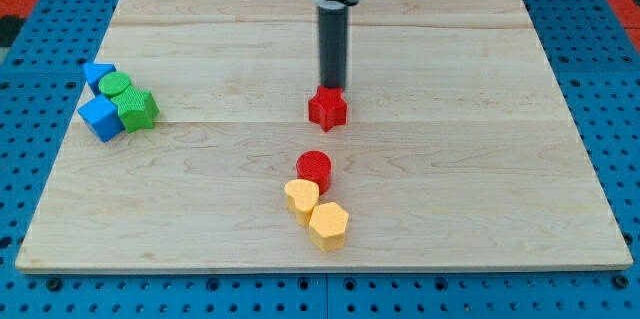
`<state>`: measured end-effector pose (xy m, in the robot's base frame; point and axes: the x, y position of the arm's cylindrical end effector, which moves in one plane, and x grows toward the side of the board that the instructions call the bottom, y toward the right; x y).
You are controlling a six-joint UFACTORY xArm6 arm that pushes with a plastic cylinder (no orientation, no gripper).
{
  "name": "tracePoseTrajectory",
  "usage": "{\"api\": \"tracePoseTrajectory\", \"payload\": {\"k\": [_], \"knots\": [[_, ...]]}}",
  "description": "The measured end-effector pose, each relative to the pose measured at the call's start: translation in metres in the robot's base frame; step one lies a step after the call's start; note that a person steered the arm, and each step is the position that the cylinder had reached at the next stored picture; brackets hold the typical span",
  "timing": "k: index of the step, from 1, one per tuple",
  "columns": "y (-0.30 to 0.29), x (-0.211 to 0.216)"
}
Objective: Push the red star towards the top of the red circle
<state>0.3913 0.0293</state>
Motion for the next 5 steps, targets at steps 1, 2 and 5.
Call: {"api": "tracePoseTrajectory", "payload": {"k": [1,2,5], "knots": [[0.034,0.02],[0.019,0.03],[-0.036,0.01]]}}
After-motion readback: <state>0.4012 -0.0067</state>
